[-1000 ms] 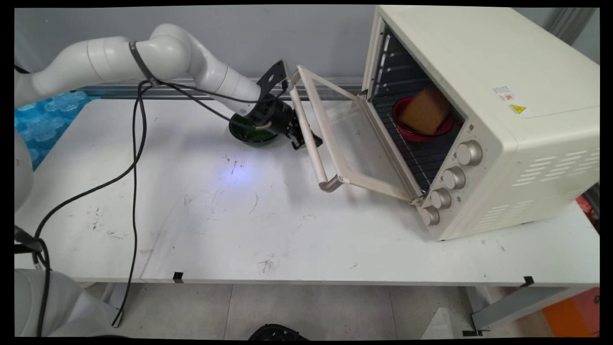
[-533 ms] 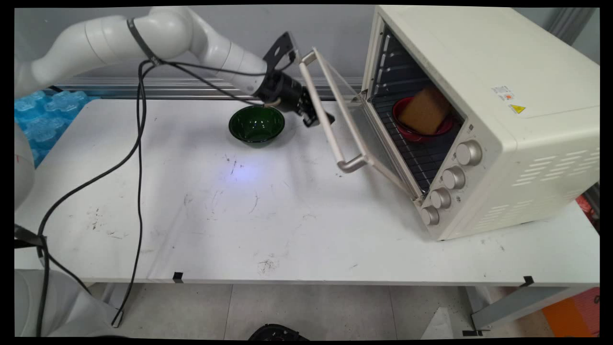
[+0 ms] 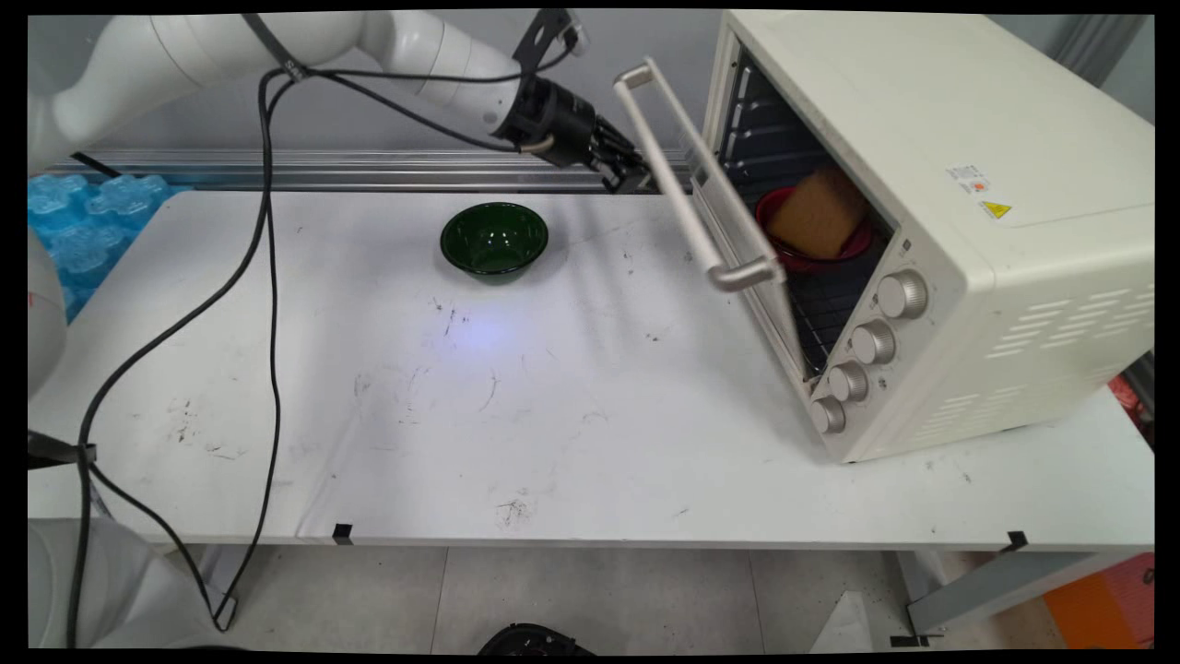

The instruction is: Close the oven

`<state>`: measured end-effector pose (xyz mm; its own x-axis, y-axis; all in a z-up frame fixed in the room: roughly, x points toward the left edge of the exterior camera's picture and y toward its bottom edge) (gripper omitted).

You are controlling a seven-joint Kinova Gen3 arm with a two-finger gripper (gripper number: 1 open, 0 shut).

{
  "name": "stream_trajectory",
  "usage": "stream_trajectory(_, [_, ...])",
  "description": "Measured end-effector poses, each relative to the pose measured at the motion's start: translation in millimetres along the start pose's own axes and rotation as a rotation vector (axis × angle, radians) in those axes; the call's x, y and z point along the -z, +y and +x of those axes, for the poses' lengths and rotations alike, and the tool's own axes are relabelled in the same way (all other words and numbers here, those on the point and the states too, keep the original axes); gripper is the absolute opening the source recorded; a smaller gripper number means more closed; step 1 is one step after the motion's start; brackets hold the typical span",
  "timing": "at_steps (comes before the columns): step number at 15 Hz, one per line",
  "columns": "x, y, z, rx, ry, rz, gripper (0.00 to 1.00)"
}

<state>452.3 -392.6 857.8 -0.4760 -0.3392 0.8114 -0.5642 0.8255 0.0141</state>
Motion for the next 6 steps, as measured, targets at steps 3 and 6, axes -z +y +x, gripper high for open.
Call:
stream_trajectory(3, [5, -1, 7, 0.003, 0.013, 0.001, 0.0])
stream_trajectory(6, [13, -2, 15, 0.008, 0.028, 0.001, 0.0])
